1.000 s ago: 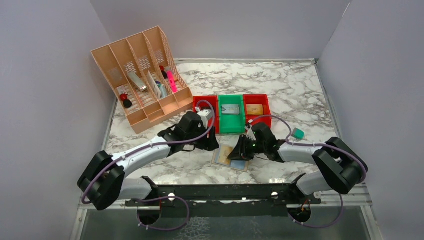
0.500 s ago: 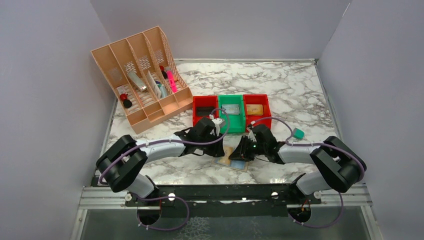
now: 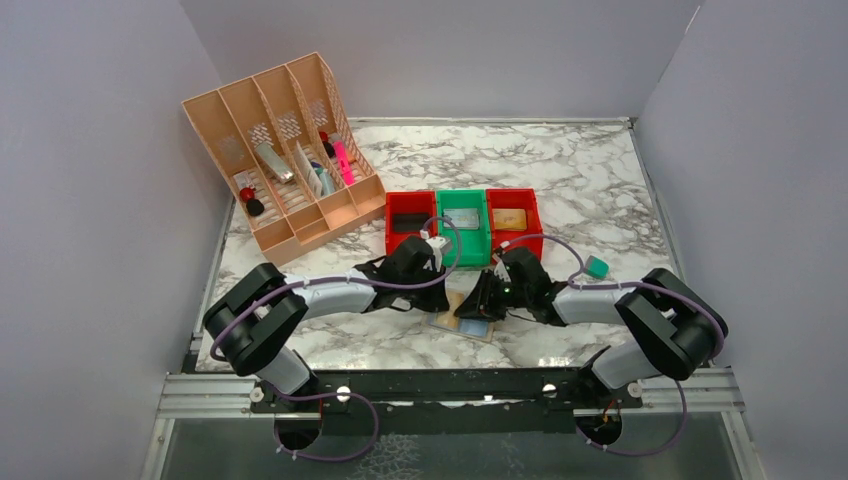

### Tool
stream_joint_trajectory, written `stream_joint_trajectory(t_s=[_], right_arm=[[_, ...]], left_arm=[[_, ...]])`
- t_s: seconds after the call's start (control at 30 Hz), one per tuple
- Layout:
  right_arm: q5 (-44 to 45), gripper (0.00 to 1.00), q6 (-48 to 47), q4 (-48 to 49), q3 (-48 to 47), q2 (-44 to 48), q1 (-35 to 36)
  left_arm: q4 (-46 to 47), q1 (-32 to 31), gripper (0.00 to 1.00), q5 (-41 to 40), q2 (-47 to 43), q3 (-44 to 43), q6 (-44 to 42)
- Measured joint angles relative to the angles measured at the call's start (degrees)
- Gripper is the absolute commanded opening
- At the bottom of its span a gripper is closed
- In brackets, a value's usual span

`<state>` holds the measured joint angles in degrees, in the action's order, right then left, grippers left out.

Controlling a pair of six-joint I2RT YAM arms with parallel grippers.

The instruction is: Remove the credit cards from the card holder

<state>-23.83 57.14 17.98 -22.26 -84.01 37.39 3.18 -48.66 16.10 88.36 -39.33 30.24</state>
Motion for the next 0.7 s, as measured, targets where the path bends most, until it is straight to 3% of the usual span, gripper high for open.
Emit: stream_joint_trajectory(t_s=[0.2, 0.4, 0.57, 0.7], right_arm=[[-0.39, 0.24, 1.49, 0.74, -0.11, -0.79, -0.02], [0.31, 0.24, 2.49, 1.20, -0.11, -1.09, 0.00], [0.46, 0.24, 2.64, 1.18, -0.11, -1.05, 0.00], [0.48, 0.24, 2.64, 1.07, -0.15, -1.05, 0.00]], left_arm=[[1.18, -0.11, 0.12, 0.00, 0.04, 0.66, 0.44], [-0.90, -0.13, 0.44, -2.51, -1.81, 0.57, 0.11], [-3.58, -0.22, 0.45, -5.35, -3.56, -0.66, -0.42], [-4.26, -0.13, 0.33, -5.95, -2.14, -2.36, -0.46]])
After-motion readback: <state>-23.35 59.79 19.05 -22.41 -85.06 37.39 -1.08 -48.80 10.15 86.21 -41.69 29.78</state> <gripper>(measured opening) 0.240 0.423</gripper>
